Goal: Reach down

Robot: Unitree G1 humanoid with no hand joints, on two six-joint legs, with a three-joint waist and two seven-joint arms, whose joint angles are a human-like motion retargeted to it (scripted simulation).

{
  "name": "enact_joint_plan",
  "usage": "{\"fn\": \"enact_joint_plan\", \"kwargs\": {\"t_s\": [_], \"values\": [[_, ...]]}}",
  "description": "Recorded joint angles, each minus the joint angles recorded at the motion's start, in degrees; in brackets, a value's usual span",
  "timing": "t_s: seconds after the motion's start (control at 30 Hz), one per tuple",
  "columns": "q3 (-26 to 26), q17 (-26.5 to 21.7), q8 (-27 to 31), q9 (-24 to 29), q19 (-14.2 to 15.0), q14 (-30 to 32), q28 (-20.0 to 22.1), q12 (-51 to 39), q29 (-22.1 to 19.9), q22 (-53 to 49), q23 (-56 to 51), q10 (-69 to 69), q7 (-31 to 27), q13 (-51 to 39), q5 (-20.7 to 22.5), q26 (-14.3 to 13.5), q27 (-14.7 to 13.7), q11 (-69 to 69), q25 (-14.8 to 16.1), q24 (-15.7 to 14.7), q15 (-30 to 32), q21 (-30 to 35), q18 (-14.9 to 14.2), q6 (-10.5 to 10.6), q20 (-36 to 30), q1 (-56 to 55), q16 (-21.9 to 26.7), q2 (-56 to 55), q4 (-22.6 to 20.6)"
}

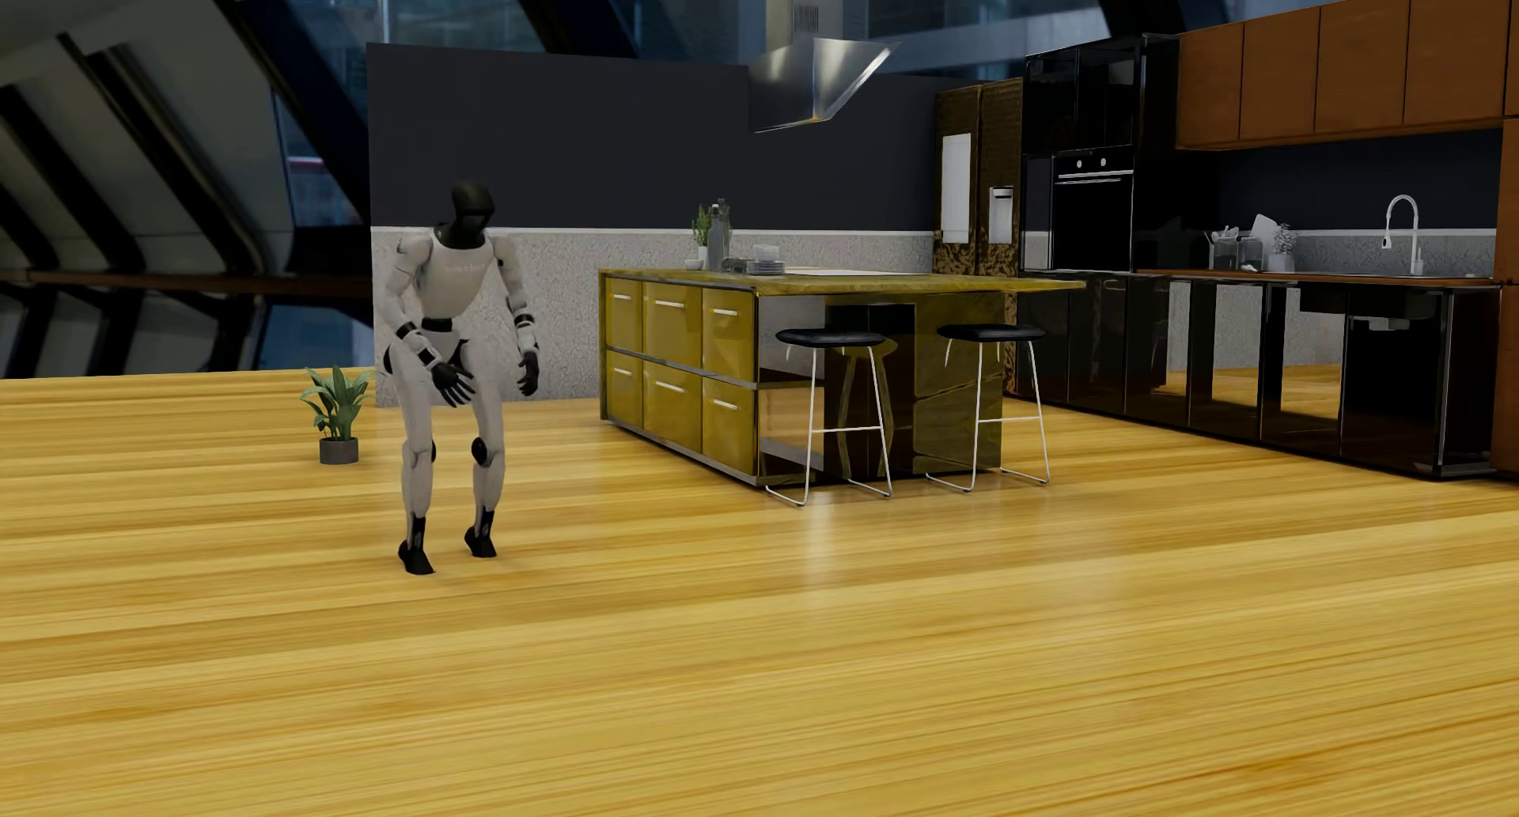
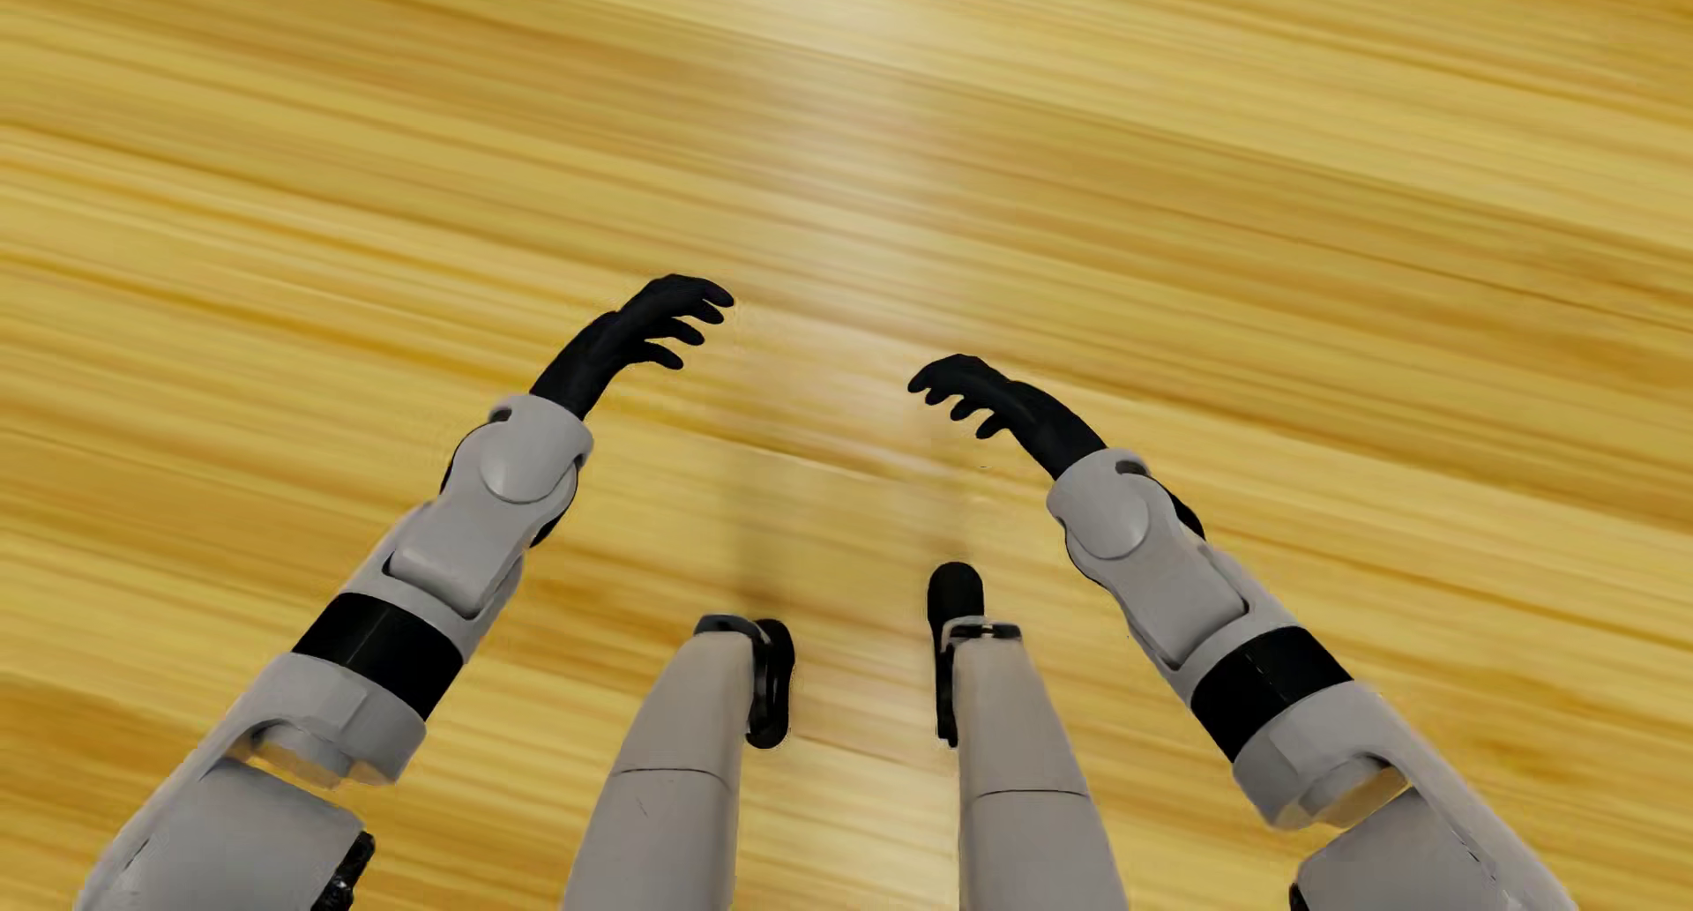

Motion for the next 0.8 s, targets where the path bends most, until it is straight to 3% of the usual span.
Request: {"fn": "enact_joint_plan", "kwargs": {"t_s": [0.1, 0.13, 0.2, 0.23, 0.27, 0.3, 0.4, 0.43, 0.57, 0.63, 0.73, 0.8], "values": [[0.47, -2.91, 0.0, 0.0, 0.0, -2.73, 0.0, -14.68, 0.0, 6.85, 6.6, 7.69, 0.0, -14.14, -1.15, 0.0, 0.0, 7.5, 0.0, 0.0, 1.52, 2.87, 0.0, 1.32, -6.75, -8.12, 1.68, -8.82, 1.42], [0.72, -3.44, 0.0, 0.0, 0.0, -4.23, 0.0, -19.37, 0.0, 8.61, 9.26, 11.5, 0.0, -18.67, -0.9, 0.0, 0.0, 10.68, 0.0, 0.0, 0.87, 2.95, 0.0, 2.19, -5.63, -11.03, 1.8, -11.63, 2.93], [0.31, -4.79, 0.0, 0.0, 0.0, -8.46, 0.0, -28.34, 0.0, 13.4, 13.25, 19.38, 0.0, -28.28, -2.86, 0.0, 0.0, 19.15, 0.0, 0.0, -2.36, 6.78, 0.0, 2.37, -11.76, -17.6, 2.59, -18.35, 3.37], [0.25, -4.9, 0.0, 0.0, 0.0, -10.89, 0.0, -32.64, 0.0, 16.17, 16.18, 23.78, 0.0, -32.79, -3.4, 0.0, 0.0, 24.17, 0.0, 0.0, -4.87, 8.14, 0.0, 2.74, -13.45, -20.18, 2.93, -20.9, 3.86], [0.34, -4.7, 0.0, 0.0, 0.0, -13.58, 0.0, -35.97, 0.0, 18.56, 18.73, 28.99, 0.0, -36.39, -5.35, 0.0, 0.0, 30.74, 0.0, 0.0, -7.89, 10.32, 0.0, 1.42, -14.7, -24.94, 2.96, -26.75, 3.51], [0.91, -5.31, 0.0, 0.0, 0.0, -15.78, 0.0, -40.48, 0.0, 21.35, 21.42, 32.72, 0.0, -41.04, -3.97, 0.0, 0.0, 34.38, 0.0, 0.0, -10.58, 12.95, 0.0, 3.41, -16.32, -25.06, 3.01, -25.89, 5.81], [0.17, -4.39, 0.0, 0.0, 0.0, -23.06, 0.0, -49.4, 0.0, 28.09, 28.59, 45.0, 0.0, -51.78, -5.4, 0.0, 0.0, 50.24, 0.0, 0.0, -19.68, 20.07, 0.0, 2.77, -23.07, -32.3, 4.17, -33.17, 5.55], [1.38, -4.88, 0.0, 0.0, 0.0, -24.85, 0.0, -53.14, 0.0, 30.39, 30.02, 48.65, 0.0, -54.05, -4.15, 0.0, 0.0, 53.99, 0.0, 0.0, -21.89, 22.76, 0.0, 3.39, -23.21, -33.52, 3.65, -34.36, 7.04], [0.79, -4.71, 0.0, 0.0, 0.0, -29.18, 0.0, -47.4, 0.0, 35.0, 31.73, 44.04, 0.0, -52.33, -4.09, 0.0, 0.0, 55.09, 0.0, 0.0, -27.68, 25.58, 0.0, 3.02, -28.26, -39.47, 4.65, -40.33, 6.72], [0.46, -5.04, 0.0, 0.0, 0.0, -30.38, 0.0, -46.31, 0.0, 35.43, 30.66, 42.66, 0.0, -51.37, -4.63, 0.0, 0.0, 53.33, 0.0, 0.0, -28.97, 26.7, 0.0, 2.45, -25.47, -41.09, 5.59, -42.14, 6.24], [-0.06, -5.64, 0.0, 0.0, 0.0, -31.34, 0.0, -45.33, 0.0, 36.17, 29.27, 42.12, 0.0, -50.56, -4.67, 0.0, 0.0, 52.83, 0.0, 0.0, -29.1, 28.45, 0.0, 2.55, -29.44, -42.62, 6.45, -43.53, 5.84], [0.4, -5.5, 0.0, 0.0, 0.0, -31.05, 0.0, -45.45, 0.0, 35.21, 29.09, 43.4, 0.0, -50.47, -3.54, 0.0, 0.0, 54.84, 0.0, 0.0, -27.82, 27.43, 0.0, 2.37, -28.54, -41.48, 7.19, -42.47, 6.58]]}}
